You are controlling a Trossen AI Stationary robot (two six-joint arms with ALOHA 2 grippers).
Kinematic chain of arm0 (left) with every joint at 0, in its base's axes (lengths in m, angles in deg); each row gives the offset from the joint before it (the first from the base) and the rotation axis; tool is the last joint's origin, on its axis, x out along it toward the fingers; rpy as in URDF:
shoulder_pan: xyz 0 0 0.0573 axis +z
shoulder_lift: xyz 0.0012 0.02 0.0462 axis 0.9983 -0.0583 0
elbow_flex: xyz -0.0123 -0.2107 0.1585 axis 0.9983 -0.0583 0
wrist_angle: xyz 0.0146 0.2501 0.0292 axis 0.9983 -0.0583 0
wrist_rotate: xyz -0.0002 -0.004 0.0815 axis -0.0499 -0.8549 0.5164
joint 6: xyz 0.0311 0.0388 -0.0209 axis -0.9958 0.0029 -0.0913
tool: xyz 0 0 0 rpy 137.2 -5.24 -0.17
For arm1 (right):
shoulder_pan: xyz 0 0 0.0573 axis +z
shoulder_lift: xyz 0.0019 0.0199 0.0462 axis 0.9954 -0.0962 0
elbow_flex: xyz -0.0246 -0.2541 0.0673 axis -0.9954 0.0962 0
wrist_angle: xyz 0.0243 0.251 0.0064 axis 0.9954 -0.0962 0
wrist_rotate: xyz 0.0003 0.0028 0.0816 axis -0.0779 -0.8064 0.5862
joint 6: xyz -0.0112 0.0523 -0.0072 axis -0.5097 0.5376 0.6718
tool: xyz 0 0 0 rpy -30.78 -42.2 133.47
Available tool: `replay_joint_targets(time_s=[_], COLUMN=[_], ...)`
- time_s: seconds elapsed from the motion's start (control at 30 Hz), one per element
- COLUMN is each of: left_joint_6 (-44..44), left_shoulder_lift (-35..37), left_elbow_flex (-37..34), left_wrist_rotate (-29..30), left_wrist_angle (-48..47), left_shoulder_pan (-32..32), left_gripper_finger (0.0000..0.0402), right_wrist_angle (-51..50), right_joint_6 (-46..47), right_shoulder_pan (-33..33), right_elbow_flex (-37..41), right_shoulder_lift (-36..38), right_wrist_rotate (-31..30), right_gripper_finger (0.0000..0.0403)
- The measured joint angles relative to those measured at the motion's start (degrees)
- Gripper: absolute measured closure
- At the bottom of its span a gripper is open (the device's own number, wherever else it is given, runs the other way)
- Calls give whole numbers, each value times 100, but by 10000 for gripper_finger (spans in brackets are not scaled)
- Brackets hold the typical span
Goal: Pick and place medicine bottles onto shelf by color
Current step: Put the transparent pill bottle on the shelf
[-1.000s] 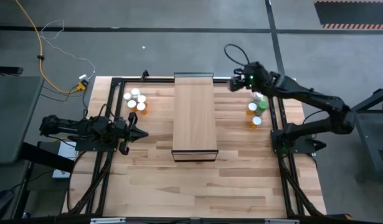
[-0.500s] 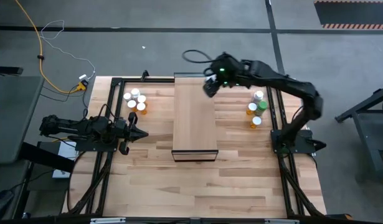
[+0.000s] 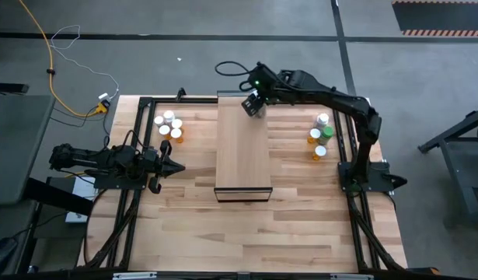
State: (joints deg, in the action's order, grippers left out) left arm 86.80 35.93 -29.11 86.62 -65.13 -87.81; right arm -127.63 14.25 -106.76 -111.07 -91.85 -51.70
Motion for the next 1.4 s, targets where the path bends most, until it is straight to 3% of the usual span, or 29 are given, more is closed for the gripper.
replay_joint_targets(time_s=[0.13,0.63,1.4], left_joint_6=[0,0,1], left_shoulder_lift=[0,1,2], left_elbow_flex=[0,0,0], left_wrist_rotate=[1,0,-12], left_wrist_angle=[0,0,2], left_shoulder_pan=[-1,0,-1], left_gripper_finger=[401,401,401], right_wrist_angle=[198,225,299], right_joint_6=[129,738,556], right_shoulder_pan=[-26,-117,-167], right_elbow_flex=[0,-9,-14], right_shoulder_lift=[0,-98,-254], right_wrist_rotate=[-227,-179,-250], right_gripper_finger=[191,181,174])
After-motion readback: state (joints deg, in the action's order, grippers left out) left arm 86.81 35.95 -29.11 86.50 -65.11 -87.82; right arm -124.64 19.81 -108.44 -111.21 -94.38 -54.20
